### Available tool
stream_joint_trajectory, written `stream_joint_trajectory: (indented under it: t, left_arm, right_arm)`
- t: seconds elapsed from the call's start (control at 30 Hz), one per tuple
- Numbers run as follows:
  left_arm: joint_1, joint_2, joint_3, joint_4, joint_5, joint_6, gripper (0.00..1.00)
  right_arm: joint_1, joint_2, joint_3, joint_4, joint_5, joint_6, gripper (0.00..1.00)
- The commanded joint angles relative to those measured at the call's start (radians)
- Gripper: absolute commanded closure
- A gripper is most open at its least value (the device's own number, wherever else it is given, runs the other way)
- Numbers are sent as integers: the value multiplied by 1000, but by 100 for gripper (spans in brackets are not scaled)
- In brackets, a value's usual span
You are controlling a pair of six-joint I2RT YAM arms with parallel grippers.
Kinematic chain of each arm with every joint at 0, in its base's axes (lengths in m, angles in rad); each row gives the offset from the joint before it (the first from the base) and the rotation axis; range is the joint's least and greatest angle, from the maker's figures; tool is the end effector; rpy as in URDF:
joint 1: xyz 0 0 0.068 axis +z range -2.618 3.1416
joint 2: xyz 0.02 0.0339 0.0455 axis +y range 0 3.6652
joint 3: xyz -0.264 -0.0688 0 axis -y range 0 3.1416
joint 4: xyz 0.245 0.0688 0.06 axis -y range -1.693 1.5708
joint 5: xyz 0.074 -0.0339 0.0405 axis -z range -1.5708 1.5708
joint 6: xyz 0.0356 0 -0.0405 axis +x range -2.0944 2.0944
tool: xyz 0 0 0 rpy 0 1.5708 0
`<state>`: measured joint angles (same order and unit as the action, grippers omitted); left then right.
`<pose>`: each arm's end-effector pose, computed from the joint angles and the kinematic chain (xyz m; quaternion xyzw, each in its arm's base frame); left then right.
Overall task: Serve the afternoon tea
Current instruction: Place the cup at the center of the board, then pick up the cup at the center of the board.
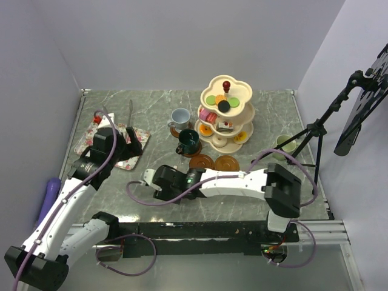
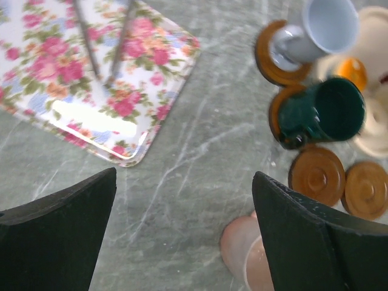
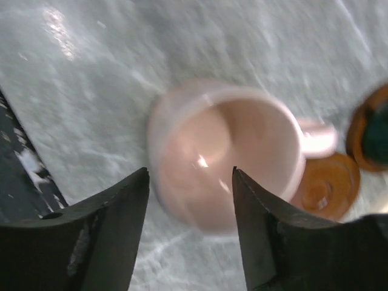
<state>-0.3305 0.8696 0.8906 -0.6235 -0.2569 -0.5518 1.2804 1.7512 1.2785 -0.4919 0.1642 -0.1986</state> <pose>0.1758 -0.0507 0.3189 -0.1562 0.8658 -0.0946 0.4658 0.1129 0.3576 0.2254 -0.6229 0.7192 0.0861 0.2953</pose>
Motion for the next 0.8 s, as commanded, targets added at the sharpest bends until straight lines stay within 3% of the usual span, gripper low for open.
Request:
stream_joint_trajectory:
  t: [0.0, 0.17, 0.3, 0.4, 0.57, 0.77]
  left_arm:
    - [-50, -34, -21, 93, 119, 114, 7]
    - [-163, -6, -35, 134, 241, 228, 14]
    - [-319, 55, -4, 90, 341, 334, 18]
    - [-454, 123, 19, 47, 351, 374, 21]
    - [-609, 221, 42, -5, 331, 414, 25]
    - [-702, 327, 28, -18, 283, 406, 30]
  right_arm:
    - [-9, -185, -57, 49, 121, 60, 34]
    - [-76, -396, -171, 53, 164, 165, 30]
    - [-194, -574, -264, 49, 138, 244, 28]
    - [-320, -695, -355, 79, 92, 283, 28]
    - [-412, -814, -423, 87, 78, 263, 26]
    - [-466, -877, -444, 95, 43, 261, 26]
